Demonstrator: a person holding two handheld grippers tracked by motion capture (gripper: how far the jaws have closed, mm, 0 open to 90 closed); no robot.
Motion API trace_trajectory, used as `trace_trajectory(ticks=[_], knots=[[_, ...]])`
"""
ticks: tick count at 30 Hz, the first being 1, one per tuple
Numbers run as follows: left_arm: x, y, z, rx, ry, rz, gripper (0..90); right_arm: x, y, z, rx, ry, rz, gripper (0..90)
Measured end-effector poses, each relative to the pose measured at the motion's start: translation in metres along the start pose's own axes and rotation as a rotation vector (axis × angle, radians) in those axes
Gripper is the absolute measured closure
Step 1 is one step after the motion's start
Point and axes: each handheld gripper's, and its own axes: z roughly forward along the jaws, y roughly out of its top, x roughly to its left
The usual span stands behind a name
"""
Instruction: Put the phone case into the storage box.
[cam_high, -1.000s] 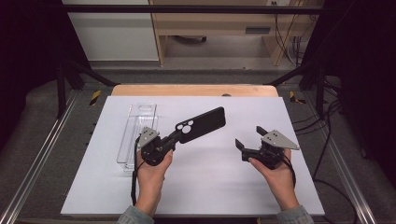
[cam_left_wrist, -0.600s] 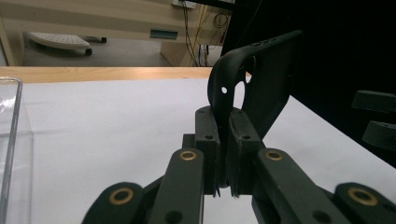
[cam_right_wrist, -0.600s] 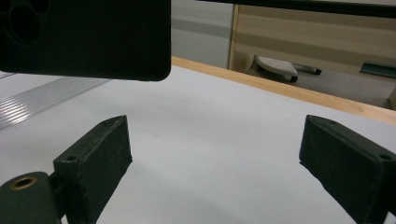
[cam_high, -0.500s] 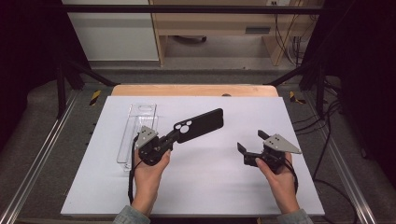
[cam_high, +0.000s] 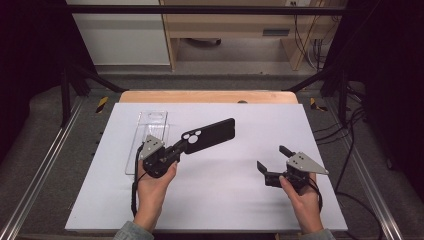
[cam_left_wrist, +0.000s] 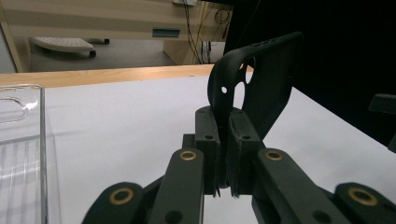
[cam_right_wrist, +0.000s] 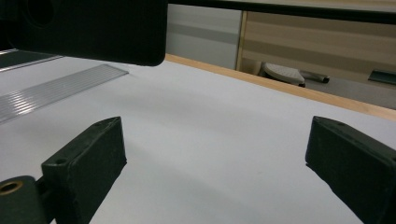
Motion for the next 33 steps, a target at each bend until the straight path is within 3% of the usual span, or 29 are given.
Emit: trace_trajectory(ticks=[16,23,27,33], knots=[[-0.003,0.007,-0.002,0.037,0.01,0.061,84.1,0.001,-0.023,-0.015,-0.014,-0.032,-0.039,3.8],[0.001,0.011,-0.005,0.041,0.014,0.068,84.1,-0.002,-0.025,-0.02,-0.033,-0.045,-0.039,3.1],[0.007,0.018,-0.01,0.032,0.022,0.078,84.1,-0.004,-0.028,-0.024,-0.053,-0.083,-0.062,2.6],[0.015,0.022,-0.016,0.044,0.036,0.091,84.1,-0.003,-0.034,-0.028,-0.065,-0.091,-0.046,2.4]])
